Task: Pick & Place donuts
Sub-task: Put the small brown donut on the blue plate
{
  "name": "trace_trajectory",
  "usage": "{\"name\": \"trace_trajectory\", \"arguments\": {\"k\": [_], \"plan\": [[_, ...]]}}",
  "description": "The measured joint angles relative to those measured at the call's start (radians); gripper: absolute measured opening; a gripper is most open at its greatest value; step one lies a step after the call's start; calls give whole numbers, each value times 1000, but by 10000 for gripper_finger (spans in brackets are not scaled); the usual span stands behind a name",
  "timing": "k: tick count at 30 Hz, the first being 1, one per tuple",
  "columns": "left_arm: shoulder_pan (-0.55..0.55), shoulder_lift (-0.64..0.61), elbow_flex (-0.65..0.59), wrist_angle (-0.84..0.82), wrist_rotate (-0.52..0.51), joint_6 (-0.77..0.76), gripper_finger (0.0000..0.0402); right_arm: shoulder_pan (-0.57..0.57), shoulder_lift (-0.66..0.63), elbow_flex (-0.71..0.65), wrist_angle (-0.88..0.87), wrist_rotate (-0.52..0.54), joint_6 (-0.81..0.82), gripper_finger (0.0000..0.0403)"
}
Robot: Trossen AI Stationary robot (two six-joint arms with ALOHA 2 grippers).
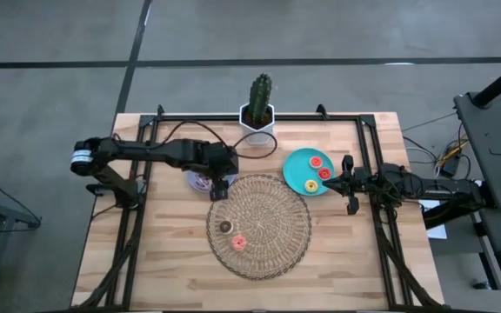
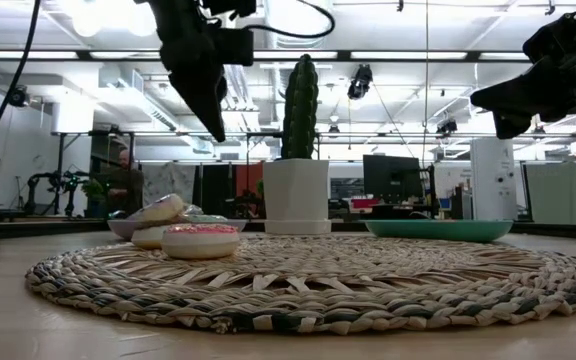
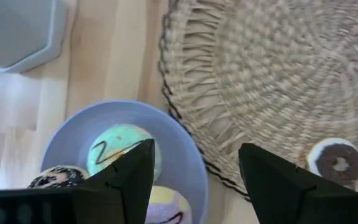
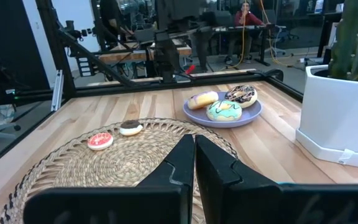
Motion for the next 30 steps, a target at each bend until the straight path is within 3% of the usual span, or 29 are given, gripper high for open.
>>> {"name": "trace_trajectory", "arguments": {"k": [16,30], "plan": [[-109,0,0,2,0,46,204,0,0,0,0,0,0,8],[-279,0,-31,2,0,107,204,0,0,0,0,0,0,8]]}}
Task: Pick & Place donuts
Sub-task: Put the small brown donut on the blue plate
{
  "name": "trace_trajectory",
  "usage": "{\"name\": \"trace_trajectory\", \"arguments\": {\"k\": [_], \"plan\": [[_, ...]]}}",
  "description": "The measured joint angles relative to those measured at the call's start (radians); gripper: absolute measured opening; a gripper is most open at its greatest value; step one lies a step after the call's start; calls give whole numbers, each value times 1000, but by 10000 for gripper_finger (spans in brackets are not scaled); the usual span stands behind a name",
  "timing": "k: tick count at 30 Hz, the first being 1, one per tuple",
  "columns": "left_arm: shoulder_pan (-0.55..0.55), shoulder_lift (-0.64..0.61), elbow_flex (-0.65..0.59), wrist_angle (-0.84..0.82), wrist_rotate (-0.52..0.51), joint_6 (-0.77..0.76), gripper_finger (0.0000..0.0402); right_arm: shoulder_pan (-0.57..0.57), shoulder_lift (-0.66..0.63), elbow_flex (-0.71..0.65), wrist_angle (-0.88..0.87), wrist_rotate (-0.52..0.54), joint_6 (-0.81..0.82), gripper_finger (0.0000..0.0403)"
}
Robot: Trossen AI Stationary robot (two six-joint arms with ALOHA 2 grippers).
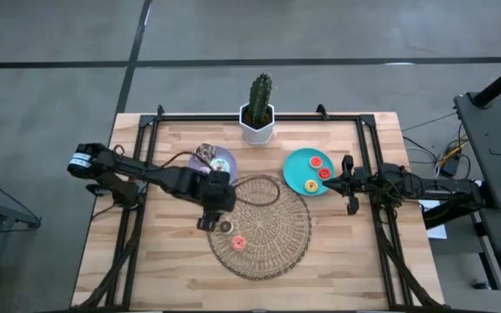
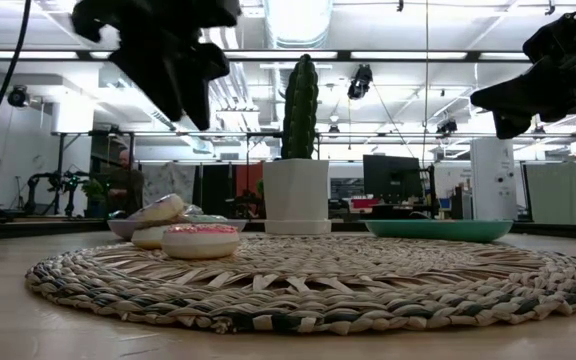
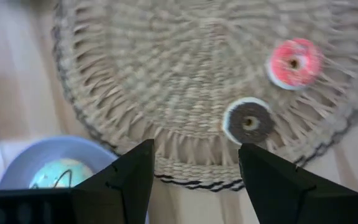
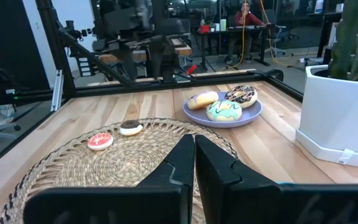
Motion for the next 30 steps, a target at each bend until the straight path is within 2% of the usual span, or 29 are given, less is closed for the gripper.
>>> {"name": "trace_trajectory", "arguments": {"k": [8,18,23,30], "plan": [[-102,0,0,1,-1,106,204,0,0,0,0,0,0,8],[-157,0,0,23,-4,106,204,0,0,0,0,0,0,8],[-168,0,0,27,-13,42,204,0,0,0,0,0,0,8],[-175,0,0,27,-75,55,204,0,0,0,0,0,0,8]]}}
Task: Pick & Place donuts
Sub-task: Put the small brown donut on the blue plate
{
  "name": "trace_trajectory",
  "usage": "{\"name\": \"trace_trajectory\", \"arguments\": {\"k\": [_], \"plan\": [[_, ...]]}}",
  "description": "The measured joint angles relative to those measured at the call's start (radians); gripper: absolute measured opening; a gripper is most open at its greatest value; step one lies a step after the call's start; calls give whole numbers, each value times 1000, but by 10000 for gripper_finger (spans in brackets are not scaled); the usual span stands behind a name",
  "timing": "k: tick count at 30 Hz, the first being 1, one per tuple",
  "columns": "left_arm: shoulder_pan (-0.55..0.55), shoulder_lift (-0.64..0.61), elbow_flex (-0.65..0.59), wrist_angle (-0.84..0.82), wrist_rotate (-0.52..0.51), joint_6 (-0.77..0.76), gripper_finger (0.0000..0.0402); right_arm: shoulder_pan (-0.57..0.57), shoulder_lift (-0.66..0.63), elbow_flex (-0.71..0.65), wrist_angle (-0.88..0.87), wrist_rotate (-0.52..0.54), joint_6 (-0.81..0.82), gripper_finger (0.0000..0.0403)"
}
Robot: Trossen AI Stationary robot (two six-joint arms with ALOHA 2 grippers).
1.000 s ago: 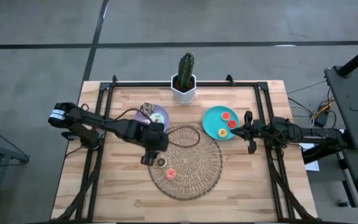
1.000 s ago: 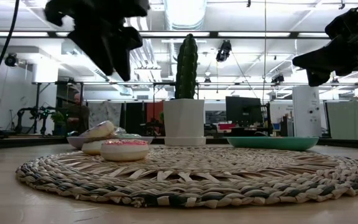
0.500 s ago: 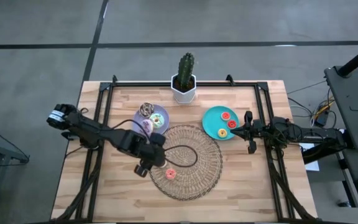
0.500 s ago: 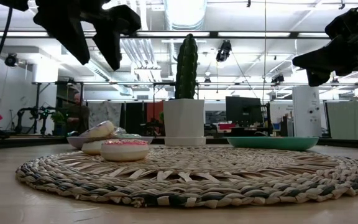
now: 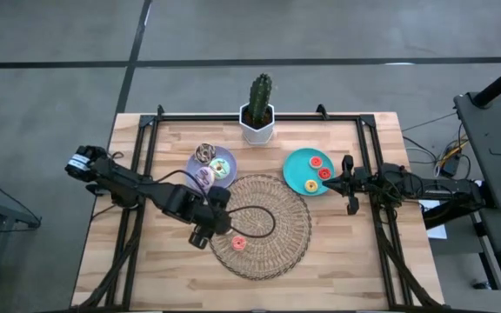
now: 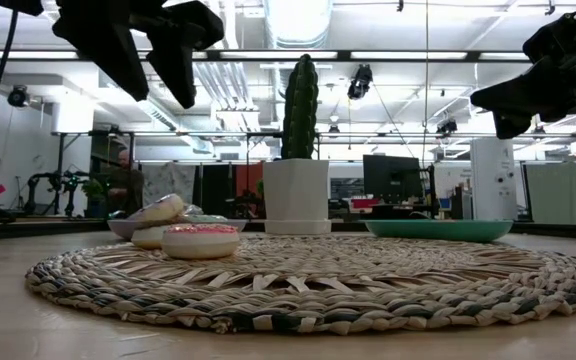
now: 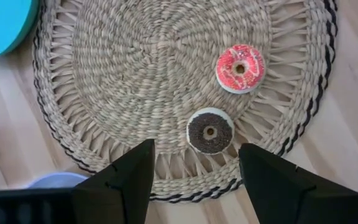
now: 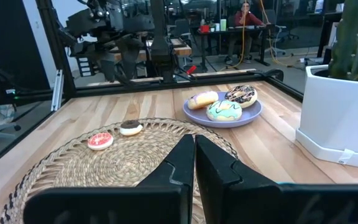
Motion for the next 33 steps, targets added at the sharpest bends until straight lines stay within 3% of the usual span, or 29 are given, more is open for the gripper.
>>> {"name": "trace_trajectory", "arguments": {"k": [24,33], "plan": [[0,1,0,21,3,31,206,0,0,0,0,0,0,8],[-1,2,0,20,-2,2,258,0,0,0,0,0,0,8]]}}
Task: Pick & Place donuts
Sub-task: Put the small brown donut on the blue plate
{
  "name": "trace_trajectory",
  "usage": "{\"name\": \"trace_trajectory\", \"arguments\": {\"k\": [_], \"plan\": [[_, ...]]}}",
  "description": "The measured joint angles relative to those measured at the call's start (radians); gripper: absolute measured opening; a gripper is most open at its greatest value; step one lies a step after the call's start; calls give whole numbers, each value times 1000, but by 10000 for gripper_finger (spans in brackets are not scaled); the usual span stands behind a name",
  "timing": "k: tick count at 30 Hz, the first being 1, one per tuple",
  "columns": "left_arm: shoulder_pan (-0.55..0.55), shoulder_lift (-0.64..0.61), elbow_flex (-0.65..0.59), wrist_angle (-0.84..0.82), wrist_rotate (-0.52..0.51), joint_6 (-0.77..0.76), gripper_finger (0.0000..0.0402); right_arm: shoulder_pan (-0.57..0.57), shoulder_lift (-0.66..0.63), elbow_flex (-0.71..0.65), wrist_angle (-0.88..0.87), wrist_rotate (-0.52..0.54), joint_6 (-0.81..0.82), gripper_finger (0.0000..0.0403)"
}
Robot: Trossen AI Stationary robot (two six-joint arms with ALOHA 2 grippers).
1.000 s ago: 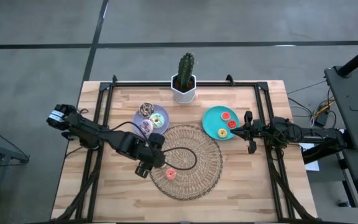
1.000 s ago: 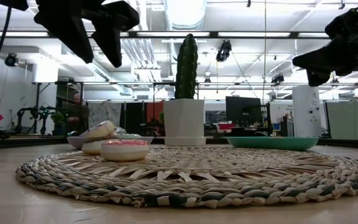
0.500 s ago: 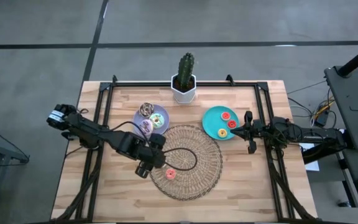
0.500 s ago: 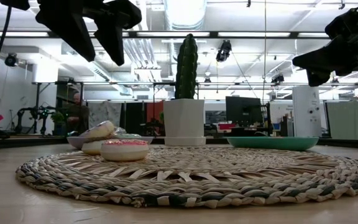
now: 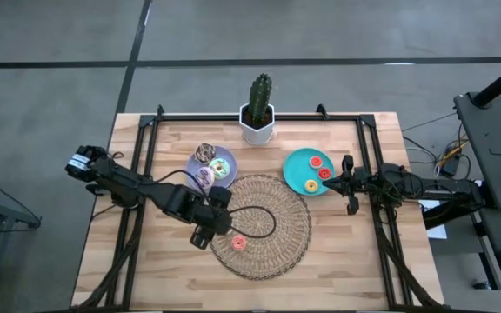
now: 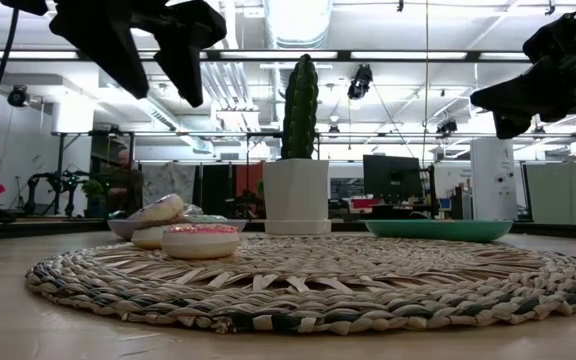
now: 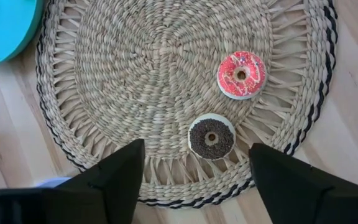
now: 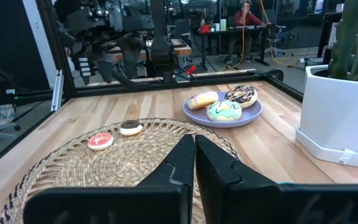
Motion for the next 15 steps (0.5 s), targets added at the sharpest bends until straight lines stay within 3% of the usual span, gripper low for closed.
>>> {"name": "trace_trajectory", "arguments": {"k": [6,15], "plan": [[-8,0,0,0,11,47,264,0,0,0,0,0,0,8],[2,42,0,-1,162,55,264,0,0,0,0,0,0,8]]}}
